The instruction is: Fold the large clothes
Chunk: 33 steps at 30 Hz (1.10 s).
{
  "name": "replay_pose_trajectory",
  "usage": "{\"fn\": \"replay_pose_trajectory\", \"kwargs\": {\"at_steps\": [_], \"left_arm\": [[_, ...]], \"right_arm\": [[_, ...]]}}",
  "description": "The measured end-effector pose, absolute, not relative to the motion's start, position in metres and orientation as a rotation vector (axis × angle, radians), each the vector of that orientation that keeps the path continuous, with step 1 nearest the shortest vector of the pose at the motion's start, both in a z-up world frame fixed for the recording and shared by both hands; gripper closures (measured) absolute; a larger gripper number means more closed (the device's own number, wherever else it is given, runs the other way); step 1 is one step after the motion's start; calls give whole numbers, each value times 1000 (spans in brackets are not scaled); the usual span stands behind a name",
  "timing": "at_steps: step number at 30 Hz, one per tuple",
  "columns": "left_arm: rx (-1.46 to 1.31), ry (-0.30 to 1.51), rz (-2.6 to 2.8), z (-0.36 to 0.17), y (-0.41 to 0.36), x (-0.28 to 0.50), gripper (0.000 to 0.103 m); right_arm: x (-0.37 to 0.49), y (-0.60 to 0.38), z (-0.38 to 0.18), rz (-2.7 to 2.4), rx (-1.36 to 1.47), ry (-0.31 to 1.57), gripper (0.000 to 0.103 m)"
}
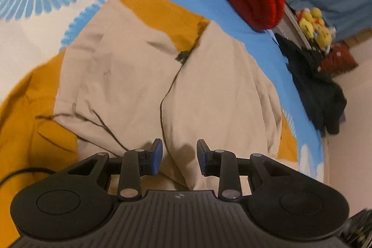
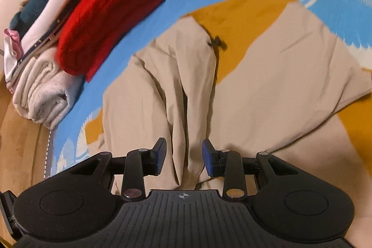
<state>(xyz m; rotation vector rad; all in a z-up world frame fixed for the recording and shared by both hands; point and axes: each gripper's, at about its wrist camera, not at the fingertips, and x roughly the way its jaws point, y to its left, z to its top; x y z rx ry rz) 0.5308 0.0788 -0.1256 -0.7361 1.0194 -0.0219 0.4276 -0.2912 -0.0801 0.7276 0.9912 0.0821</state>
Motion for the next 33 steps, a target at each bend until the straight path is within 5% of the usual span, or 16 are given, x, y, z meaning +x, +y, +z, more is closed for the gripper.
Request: {"fn": "replay_pose_trajectory", "kwargs": {"at_steps": [7,8,9,10,15,17,21,25,26,33], "left_arm": [[-779,1023,-25,-137,76,536,69],[-777,1021,-38,-135,74,536,76],[-767,1015,-51,-134,72,536,87],[-738,998,-56,-129,69,536,101],[-592,860,-97,-94,53,527,101],[-540,918,-66,-101,47,530,101],[-474,1090,49,-133,43,534,93],[-384,953,36,-100,34,530,67],[-347,900,30,-91,31,527,64],[-388,907,-125,-98,10,523,64]], "right_arm": [[431,-271,-93,126,699,1027,68],[431,-269,-93,128,686,1025,75],[431,-267,-91,140,675,1016,99],[433,-266,-89,155,674,1003,101],[419,-275,-44,220,723,754,101],[419,-276,-50,190,737,792,102],[423,-270,-96,64,696,1053,100],[424,-262,-95,51,654,1073,90],[425,-260,-88,43,626,1042,80],[423,-258,-67,100,554,858,67]]}}
